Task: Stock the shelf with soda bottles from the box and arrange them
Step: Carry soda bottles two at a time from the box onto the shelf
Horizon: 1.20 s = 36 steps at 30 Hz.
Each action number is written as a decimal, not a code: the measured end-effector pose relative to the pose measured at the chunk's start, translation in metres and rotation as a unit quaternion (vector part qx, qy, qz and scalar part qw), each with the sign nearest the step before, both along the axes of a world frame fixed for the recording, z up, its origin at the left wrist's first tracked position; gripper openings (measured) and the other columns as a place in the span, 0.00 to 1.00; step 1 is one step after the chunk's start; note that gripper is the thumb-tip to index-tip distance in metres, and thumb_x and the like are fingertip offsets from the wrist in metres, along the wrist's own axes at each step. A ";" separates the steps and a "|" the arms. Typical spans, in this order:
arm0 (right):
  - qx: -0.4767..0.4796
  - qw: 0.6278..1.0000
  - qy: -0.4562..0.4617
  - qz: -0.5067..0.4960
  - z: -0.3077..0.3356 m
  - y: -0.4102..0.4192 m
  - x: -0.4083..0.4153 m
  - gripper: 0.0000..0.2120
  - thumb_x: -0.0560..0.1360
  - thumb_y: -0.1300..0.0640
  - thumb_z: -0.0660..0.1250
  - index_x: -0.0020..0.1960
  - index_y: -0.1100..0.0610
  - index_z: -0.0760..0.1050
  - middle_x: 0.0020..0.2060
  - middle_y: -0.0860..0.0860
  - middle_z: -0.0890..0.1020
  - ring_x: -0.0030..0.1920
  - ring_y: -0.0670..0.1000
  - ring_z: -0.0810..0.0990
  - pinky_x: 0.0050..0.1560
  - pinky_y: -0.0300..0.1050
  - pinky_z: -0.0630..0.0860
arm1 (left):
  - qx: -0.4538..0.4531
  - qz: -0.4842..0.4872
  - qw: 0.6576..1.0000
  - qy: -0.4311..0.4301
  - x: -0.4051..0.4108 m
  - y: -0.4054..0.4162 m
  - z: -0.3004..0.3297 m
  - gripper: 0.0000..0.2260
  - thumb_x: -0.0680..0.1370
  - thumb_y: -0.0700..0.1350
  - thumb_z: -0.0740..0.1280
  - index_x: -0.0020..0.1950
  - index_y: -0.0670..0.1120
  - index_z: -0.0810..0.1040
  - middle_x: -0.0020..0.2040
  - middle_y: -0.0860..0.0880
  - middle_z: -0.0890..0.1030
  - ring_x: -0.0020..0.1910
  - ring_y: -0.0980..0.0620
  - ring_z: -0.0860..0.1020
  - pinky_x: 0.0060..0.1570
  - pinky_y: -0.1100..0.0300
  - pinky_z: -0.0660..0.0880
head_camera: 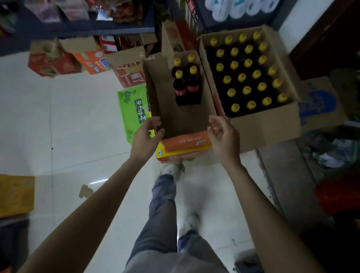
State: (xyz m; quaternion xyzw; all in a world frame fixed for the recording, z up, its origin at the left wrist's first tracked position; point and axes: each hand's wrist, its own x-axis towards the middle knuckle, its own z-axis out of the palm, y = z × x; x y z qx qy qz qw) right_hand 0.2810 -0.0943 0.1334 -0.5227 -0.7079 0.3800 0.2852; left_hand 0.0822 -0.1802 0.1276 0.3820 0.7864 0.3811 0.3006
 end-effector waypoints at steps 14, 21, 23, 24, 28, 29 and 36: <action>-0.038 0.989 -0.129 -0.067 -0.158 0.204 -0.151 0.31 0.74 0.67 0.66 0.75 0.61 0.59 0.72 0.58 0.67 0.73 0.56 0.64 0.71 0.55 0.66 | -0.086 -0.053 0.994 -0.039 -0.091 0.234 -0.166 0.36 0.72 0.40 0.73 0.75 0.45 0.57 0.69 0.42 0.68 0.65 0.47 0.72 0.61 0.54 0.71; -0.065 0.985 -0.146 -0.070 -0.205 0.237 -0.171 0.35 0.71 0.67 0.71 0.74 0.62 0.60 0.71 0.59 0.67 0.73 0.58 0.64 0.72 0.51 0.63 | -0.031 -0.026 0.998 -0.048 -0.077 0.265 -0.214 0.35 0.69 0.41 0.75 0.70 0.42 0.60 0.68 0.43 0.67 0.66 0.52 0.68 0.63 0.61 0.68; -0.083 0.984 -0.131 -0.087 -0.213 0.239 -0.173 0.36 0.70 0.66 0.72 0.74 0.62 0.59 0.70 0.59 0.68 0.72 0.57 0.65 0.67 0.37 0.61 | -0.016 -0.015 0.999 -0.039 -0.076 0.271 -0.220 0.35 0.68 0.42 0.77 0.68 0.41 0.61 0.67 0.43 0.68 0.64 0.57 0.67 0.61 0.71 0.67; -0.086 0.984 -0.124 -0.097 -0.216 0.240 -0.175 0.36 0.70 0.67 0.72 0.74 0.62 0.59 0.70 0.59 0.68 0.71 0.57 0.66 0.62 0.29 0.58 | -0.010 -0.015 0.999 -0.034 -0.077 0.274 -0.223 0.35 0.68 0.43 0.77 0.68 0.41 0.62 0.66 0.43 0.68 0.63 0.58 0.66 0.59 0.75 0.65; -0.050 0.986 -0.101 -0.124 -0.226 0.244 -0.182 0.35 0.68 0.66 0.74 0.71 0.62 0.63 0.67 0.60 0.72 0.67 0.59 0.72 0.62 0.40 0.70 | -0.002 -0.014 1.000 -0.014 -0.083 0.282 -0.228 0.32 0.68 0.44 0.77 0.66 0.41 0.65 0.64 0.45 0.72 0.62 0.59 0.68 0.54 0.80 0.64; -0.044 0.987 -0.098 -0.122 -0.225 0.242 -0.182 0.34 0.68 0.66 0.74 0.71 0.62 0.64 0.66 0.59 0.73 0.67 0.59 0.72 0.61 0.46 0.73 | -0.002 -0.018 1.000 -0.010 -0.087 0.281 -0.227 0.31 0.68 0.45 0.77 0.65 0.41 0.66 0.63 0.45 0.73 0.62 0.58 0.69 0.56 0.76 0.66; 0.006 0.986 0.009 -0.166 -0.177 0.184 -0.172 0.31 0.66 0.62 0.78 0.65 0.59 0.67 0.60 0.55 0.75 0.63 0.52 0.73 0.62 0.45 0.74 | 0.049 -0.055 0.997 -0.017 -0.110 0.249 -0.169 0.28 0.67 0.50 0.78 0.61 0.49 0.68 0.58 0.48 0.76 0.59 0.52 0.76 0.58 0.52 0.76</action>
